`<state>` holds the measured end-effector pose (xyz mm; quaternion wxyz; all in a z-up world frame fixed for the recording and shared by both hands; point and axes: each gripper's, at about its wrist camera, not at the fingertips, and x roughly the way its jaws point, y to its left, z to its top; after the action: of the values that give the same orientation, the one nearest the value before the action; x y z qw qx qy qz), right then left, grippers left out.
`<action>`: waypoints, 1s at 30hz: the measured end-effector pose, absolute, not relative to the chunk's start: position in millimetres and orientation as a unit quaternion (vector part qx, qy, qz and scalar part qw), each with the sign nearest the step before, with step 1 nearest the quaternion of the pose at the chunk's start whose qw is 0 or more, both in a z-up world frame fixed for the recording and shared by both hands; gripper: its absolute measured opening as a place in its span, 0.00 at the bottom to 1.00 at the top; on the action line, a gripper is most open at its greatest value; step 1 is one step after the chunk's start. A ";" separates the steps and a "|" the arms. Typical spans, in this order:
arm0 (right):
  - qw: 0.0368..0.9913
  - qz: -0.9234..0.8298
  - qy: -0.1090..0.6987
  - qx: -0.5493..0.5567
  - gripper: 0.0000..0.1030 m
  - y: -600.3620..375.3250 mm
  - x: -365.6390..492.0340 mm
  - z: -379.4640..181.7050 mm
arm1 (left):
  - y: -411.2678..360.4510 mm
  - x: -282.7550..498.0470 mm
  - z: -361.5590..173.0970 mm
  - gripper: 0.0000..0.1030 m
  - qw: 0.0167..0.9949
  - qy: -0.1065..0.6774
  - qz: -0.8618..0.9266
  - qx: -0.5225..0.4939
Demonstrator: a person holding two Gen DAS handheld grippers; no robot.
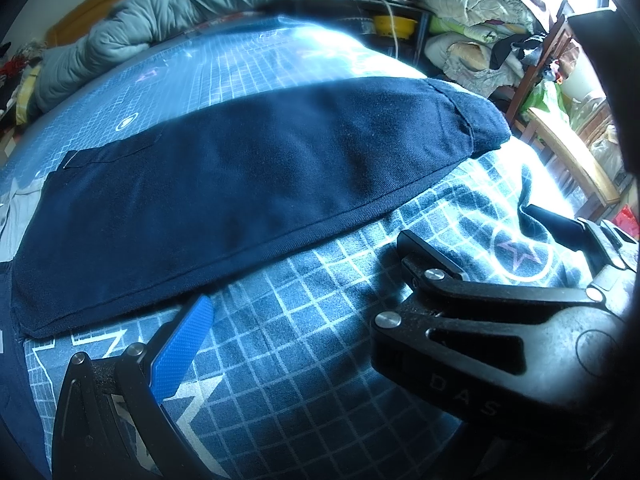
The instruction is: Fold small clothes
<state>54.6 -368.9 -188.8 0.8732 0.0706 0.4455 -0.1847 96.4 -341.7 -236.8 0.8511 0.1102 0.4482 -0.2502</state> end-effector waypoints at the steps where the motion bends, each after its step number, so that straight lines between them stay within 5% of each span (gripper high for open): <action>1: 0.875 -0.183 0.443 0.072 1.00 -371.5 55.0 -189.7 | -342.0 95.5 -236.6 1.00 0.854 0.445 -0.246 0.108; 17: 0.876 -0.186 0.438 0.072 1.00 -378.2 61.0 -189.9 | -346.0 102.0 -237.7 1.00 0.849 0.444 -0.261 0.114; 30: 0.935 -0.116 0.304 0.139 1.00 -337.1 -49.3 -122.1 | -239.7 108.4 -167.4 1.00 0.731 0.497 -0.467 0.026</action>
<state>-49.3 -337.1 -122.1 0.9354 0.1385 0.3039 -0.1161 108.4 -239.7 -167.4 0.7311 0.0262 0.4969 -0.4668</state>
